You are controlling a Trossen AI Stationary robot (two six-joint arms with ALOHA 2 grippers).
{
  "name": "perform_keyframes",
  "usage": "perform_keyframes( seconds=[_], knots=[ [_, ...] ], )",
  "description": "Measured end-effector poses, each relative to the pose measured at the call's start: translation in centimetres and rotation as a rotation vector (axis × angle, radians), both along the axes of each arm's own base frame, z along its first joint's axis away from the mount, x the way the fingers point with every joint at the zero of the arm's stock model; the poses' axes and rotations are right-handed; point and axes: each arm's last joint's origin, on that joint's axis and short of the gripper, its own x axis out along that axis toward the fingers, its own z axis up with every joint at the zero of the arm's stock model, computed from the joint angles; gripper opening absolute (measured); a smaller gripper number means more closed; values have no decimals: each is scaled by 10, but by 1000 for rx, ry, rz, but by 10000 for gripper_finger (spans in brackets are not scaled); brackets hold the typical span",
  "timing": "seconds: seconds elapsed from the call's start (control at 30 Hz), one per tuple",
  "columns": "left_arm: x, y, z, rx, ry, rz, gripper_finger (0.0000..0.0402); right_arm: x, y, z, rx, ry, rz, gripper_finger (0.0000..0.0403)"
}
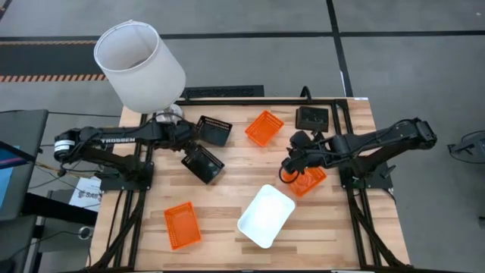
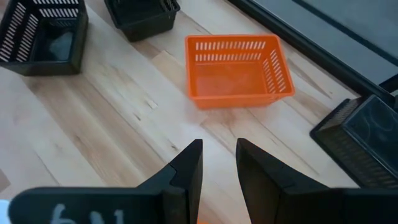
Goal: Stack baskets by color
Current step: Adjust the bins
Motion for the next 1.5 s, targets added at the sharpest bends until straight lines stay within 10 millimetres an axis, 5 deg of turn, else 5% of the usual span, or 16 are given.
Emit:
perform_keyframes(
  seconds=[0.4, 0.93, 1.3, 1.5],
  knots=[
    [16, 34, 7, 185, -126, -66, 208, 0, 0, 0, 0, -2, 1, 120],
    [80, 59, -40, 87, -18, -279, 208, 0, -3, 0, -1, -4, -13, 120],
    [98, 26, -36, -366, -143, -507, 208, 0, -2, 0, 0, -1, -9, 120],
    [100, -9, -17, -367, -185, -578, 208, 0, -2, 0, -1, 2, -9, 120]
  ],
)
